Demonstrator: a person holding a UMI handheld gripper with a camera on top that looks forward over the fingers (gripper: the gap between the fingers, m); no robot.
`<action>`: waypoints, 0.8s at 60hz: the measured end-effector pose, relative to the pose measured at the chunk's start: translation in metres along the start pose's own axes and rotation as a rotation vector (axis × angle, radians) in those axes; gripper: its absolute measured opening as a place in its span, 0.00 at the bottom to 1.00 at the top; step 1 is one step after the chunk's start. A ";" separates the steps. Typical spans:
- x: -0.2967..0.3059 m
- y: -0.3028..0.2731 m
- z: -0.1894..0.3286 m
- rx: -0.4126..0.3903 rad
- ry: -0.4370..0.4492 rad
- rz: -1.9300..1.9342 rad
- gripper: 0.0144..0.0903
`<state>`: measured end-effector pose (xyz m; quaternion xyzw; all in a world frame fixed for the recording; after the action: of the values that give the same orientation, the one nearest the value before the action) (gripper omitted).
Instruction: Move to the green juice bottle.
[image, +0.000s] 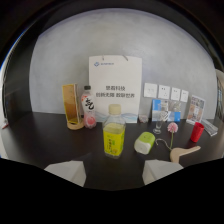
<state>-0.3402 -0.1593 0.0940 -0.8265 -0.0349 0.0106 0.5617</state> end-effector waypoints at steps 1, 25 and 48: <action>-0.001 -0.001 0.005 0.000 0.003 0.001 0.93; -0.007 0.000 0.067 -0.037 0.068 -0.013 0.94; -0.009 -0.001 0.071 -0.039 0.070 -0.021 0.94</action>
<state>-0.3537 -0.0942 0.0683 -0.8367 -0.0241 -0.0247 0.5466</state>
